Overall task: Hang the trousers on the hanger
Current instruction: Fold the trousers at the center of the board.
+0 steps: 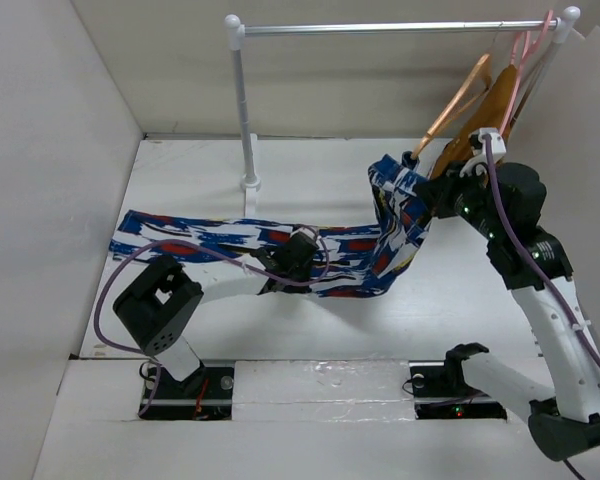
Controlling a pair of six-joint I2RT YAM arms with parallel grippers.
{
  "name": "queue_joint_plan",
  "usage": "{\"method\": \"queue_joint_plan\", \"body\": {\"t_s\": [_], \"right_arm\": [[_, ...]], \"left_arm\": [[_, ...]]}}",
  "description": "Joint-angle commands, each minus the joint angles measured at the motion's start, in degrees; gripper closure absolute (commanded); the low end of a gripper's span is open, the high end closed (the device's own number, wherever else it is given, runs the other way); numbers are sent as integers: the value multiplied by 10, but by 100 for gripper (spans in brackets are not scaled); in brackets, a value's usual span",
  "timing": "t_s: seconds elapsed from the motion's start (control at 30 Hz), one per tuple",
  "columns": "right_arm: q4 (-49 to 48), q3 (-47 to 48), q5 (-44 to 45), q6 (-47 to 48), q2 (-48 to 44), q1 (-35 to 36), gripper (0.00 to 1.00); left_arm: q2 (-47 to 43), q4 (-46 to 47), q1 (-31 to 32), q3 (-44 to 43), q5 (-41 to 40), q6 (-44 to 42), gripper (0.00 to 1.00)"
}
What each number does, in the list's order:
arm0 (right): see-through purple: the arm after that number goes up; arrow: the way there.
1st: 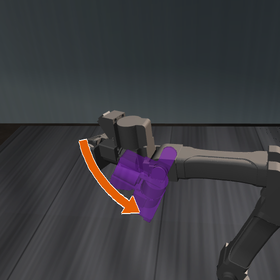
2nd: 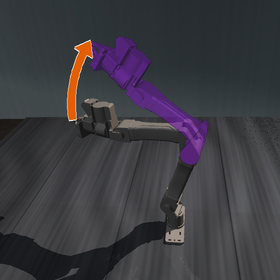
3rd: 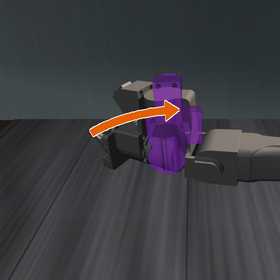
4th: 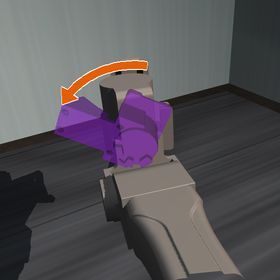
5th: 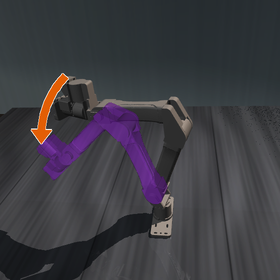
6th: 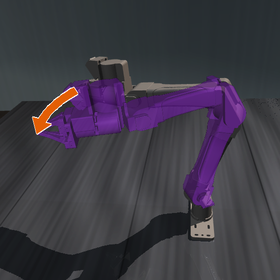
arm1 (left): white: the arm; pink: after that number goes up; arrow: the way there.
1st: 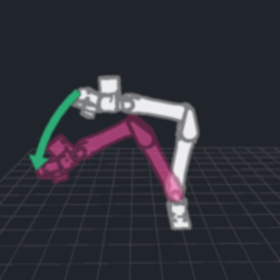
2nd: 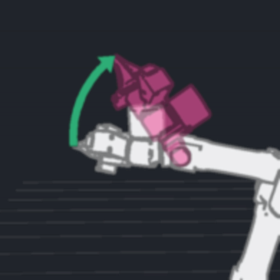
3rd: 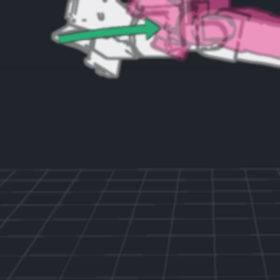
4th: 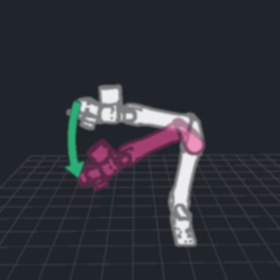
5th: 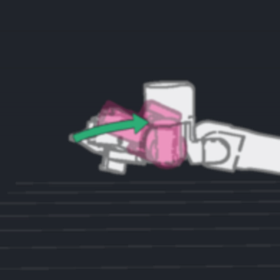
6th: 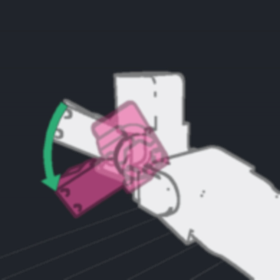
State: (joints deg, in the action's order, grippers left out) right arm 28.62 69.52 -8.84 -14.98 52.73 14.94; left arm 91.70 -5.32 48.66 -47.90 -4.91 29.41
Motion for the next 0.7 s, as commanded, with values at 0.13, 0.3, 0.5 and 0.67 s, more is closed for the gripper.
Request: {"method": "queue_joint_plan", "body": {"t_s": [0.13, 0.3, 0.5, 0.67], "right_arm": [[12, 202, 23, 35, 54, -14, 100], [30, 297, -35, 56, 95, -62, 100], [13, 316, -72, 62, 128, -42, 100], [-27, 328, -74, 61, 185, 29, 100]], "left_arm": [[49, 35, 7, -22, 64, 13, 100], [94, 45, 28, -73, 82, 13, 100], [147, 42, 77, -191, 115, 14, 100], [28, 15, 30, -142, 21, 31, 98]]}}
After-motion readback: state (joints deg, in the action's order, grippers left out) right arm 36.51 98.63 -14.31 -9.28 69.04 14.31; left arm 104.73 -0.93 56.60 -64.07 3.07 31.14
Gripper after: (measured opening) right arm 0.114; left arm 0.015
